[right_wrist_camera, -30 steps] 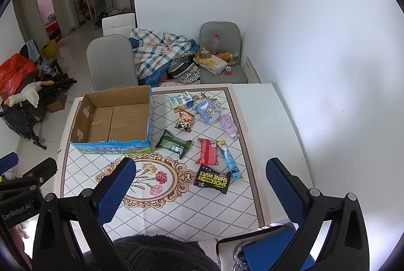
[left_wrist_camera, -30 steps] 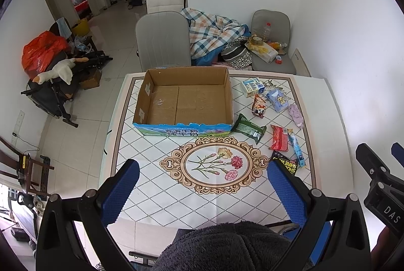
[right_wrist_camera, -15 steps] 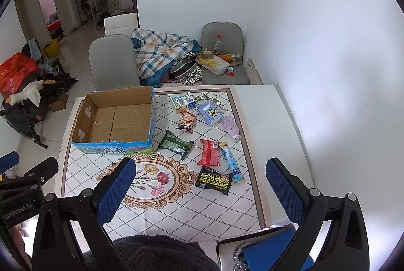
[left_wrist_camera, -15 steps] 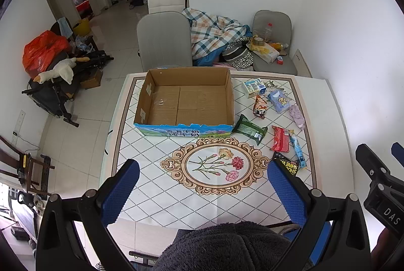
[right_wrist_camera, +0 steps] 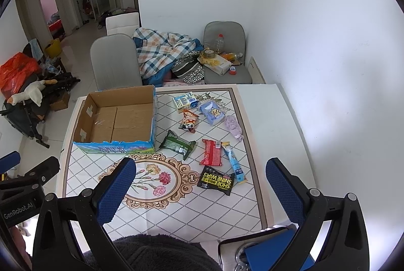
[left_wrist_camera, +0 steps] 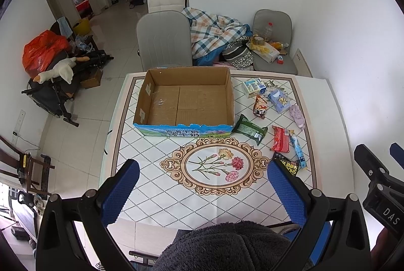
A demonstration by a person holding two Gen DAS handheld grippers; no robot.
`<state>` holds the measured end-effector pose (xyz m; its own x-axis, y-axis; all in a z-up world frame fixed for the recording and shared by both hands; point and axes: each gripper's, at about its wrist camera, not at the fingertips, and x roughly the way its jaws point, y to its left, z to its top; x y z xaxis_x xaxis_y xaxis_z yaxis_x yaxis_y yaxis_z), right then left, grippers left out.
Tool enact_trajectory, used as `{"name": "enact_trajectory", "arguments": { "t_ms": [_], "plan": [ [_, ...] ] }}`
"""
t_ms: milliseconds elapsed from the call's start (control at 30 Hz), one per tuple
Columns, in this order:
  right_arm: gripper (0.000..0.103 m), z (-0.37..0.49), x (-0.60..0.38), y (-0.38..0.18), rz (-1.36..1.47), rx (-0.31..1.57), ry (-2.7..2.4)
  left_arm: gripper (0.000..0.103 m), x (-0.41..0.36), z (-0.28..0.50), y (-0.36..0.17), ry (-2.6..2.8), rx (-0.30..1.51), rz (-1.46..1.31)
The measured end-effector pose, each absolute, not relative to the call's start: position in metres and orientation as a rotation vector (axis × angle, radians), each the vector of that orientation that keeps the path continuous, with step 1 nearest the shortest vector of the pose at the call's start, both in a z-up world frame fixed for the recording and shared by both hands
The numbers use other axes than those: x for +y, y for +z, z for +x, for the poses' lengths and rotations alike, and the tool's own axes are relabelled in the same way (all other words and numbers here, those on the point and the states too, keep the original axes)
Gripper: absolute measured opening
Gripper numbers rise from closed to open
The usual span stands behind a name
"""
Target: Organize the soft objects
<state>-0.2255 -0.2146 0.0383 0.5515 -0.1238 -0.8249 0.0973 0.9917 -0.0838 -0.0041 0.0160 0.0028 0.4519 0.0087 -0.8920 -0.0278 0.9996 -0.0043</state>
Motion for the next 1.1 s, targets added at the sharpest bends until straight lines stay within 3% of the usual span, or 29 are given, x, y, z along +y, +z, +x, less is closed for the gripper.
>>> {"name": "enact_trajectory", "arguments": {
  "t_ms": [167, 333, 667, 733, 800, 967, 1100],
  "plan": [
    [0.103, -0.215, -0.224, 0.021, -0.008, 1.017, -0.140, 0.103, 0.006, 0.016, -0.012, 0.006, 1.123, -0.023],
    [0.103, -0.184, -0.265, -0.025, 0.031, 1.105, -0.179, 0.103, -0.025, 0.058, -0.064, -0.058, 1.219, -0.023],
    [0.103, -0.107, -0.379, -0.206, 0.227, 1.419, -0.189, 0.103, -0.107, 0.160, -0.246, -0.157, 1.626, -0.175],
    [0.103, -0.090, -0.387, -0.247, 0.289, 1.465, -0.157, 0.097, -0.116, 0.180, -0.272, -0.133, 1.680, -0.219],
    [0.100, -0.074, -0.388, -0.282, 0.355, 1.498, -0.120, 0.097, -0.126, 0.202, -0.296, -0.090, 1.707, -0.241],
    [0.076, -0.034, -0.384, -0.351, 0.457, 1.566, -0.085, 0.097, -0.139, 0.232, -0.335, -0.007, 1.774, -0.251],
    [0.074, -0.015, -0.378, -0.386, 0.480, 1.592, -0.075, 0.097, -0.147, 0.248, -0.364, 0.034, 1.834, -0.260]
  ]
}}
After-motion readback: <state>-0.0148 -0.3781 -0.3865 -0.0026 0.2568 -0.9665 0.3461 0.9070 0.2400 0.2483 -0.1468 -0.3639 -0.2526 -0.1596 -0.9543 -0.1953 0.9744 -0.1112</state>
